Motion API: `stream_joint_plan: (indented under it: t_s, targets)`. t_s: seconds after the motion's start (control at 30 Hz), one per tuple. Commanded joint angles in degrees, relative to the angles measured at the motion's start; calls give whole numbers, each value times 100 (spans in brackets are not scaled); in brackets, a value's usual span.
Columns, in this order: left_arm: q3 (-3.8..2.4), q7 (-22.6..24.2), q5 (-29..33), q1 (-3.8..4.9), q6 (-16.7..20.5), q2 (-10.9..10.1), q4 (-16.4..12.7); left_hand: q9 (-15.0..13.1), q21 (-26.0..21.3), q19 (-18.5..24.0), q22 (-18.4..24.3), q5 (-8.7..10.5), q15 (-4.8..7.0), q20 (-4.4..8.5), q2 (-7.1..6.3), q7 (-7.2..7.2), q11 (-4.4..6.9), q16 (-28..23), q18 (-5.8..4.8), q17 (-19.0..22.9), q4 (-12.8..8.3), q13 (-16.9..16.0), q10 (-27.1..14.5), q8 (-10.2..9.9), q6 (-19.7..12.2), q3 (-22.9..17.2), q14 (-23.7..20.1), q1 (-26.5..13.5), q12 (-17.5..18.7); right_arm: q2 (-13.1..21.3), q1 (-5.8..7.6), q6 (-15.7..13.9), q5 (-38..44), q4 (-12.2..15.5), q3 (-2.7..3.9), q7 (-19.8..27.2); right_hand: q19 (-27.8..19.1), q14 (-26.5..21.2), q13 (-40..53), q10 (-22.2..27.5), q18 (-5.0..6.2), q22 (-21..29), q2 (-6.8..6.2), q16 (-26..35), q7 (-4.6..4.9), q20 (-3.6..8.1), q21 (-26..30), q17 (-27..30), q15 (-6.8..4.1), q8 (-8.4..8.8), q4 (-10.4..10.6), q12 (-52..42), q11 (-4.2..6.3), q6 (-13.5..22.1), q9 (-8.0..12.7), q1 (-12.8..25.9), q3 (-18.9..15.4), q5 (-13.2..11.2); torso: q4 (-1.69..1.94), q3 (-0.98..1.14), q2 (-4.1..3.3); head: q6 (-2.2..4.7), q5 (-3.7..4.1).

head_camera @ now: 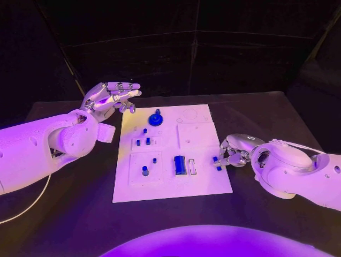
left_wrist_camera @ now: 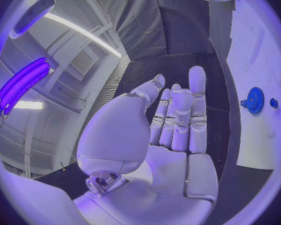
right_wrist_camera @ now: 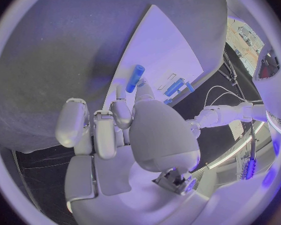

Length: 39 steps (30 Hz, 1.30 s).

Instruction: Assemble the parts on the task board

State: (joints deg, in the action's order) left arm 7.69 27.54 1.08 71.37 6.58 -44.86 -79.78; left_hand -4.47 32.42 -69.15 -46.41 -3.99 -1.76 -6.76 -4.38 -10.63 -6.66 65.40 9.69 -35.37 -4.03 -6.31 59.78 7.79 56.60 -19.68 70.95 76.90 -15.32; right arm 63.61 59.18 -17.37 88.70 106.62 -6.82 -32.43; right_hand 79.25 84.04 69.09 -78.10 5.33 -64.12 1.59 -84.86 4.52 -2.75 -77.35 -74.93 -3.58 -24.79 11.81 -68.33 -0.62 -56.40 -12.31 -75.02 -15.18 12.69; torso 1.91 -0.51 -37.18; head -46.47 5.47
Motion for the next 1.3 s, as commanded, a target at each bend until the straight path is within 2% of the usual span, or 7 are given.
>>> stream_joint_plan:
  t_s: [0.03, 0.23, 0.47, 0.63, 0.83, 1.0, 1.3]
  targets:
    - [-4, 52, 17, 4, -55, 4, -3, 5, -26, 9, 5, -24, 12, -48, 42, -11, 4, 28, 75, -1, 3, -9, -33, 31, -44, 11, -44, 31, -17, -22, 3, 235, 92, 6, 1, -49, -15, 392, 6, 16, -29, -1, -14, 32, 13, -4, 27, -400, -3, -12, -2, 13, 36, -43, -7, 23, -40, -39, -4, 0, -2, -4, 0]
    - [-4, 50, 17, 3, -56, 7, -1, 5, -26, 9, 5, -24, 12, -48, 42, -11, 4, 28, 75, -1, 3, -9, -33, 31, -44, 11, -44, 31, -17, -90, 2, 311, 96, -45, 0, -49, -14, 394, 16, 11, -29, -1, 33, 31, -5, 13, 30, -408, -21, -25, -71, 12, 56, -57, -66, -132, -2, -3, 5, -4, 0, -11, 8]
    - [-3, 49, 17, 1, -60, 6, -1, 5, -26, 9, 5, -24, 12, -48, 42, -11, 4, 28, 75, -1, 3, -9, -33, 31, -44, 11, -44, 31, -17, -216, -1, 340, 149, -125, 0, -49, -10, 400, 31, 22, -33, -11, 282, 22, -22, 43, 31, -435, -49, 30, -434, 32, 83, -14, -146, -802, 303, -101, 6, -3, 2, -17, -1]
    - [-3, 49, 17, 0, -62, 4, -2, 5, -26, 9, 5, -24, 12, -48, 42, -11, 4, 28, 75, -1, 3, -9, -33, 31, -44, 11, -44, 31, -17, -272, -3, 456, 244, -155, -1, -64, -8, 402, 22, 51, -34, -16, 337, 19, -21, 53, 33, -448, -55, 97, -640, 70, 87, -16, -166, -1115, 502, -69, 4, -5, 4, -23, -12]
    - [-3, 48, 17, -1, -61, 1, -3, 5, -26, 9, 5, -24, 12, -48, 42, -11, 4, 28, 75, -1, 3, -9, -33, 31, -44, 11, -44, 31, -17, -312, -4, 650, 349, -157, -1, -79, 2, 404, 52, 42, -40, -40, 285, 14, -13, 50, 24, -463, -49, 170, -728, 59, 82, -64, -178, -1186, 618, 124, 8, -4, 3, -17, -14]
    - [-2, 46, 17, -2, -61, -1, -2, 5, -26, 9, 5, -24, 12, -48, 42, -11, 4, 28, 75, -1, 3, -9, -33, 31, -44, 11, -44, 31, -17, -313, -5, 595, 373, -109, -1, -82, 3, 404, 48, 45, -41, -44, 214, 16, -4, 45, 24, -464, -43, 248, -714, 79, 75, -86, -183, -1111, 680, 338, 3, -3, 6, -13, -26]
    - [1, 32, 17, -3, -66, -6, -9, 5, -26, 9, 5, -24, 12, -48, 42, -11, 4, 28, 75, -1, 3, -9, -33, 31, -44, 11, -44, 31, -17, -369, -3, 819, 422, -127, -2, -93, -17, 399, -6, 77, -34, -5, 26, 28, 33, 27, 49, -448, -20, 367, -629, 151, 44, -54, -180, -905, 651, 242, 4, -10, -1, 0, -26]
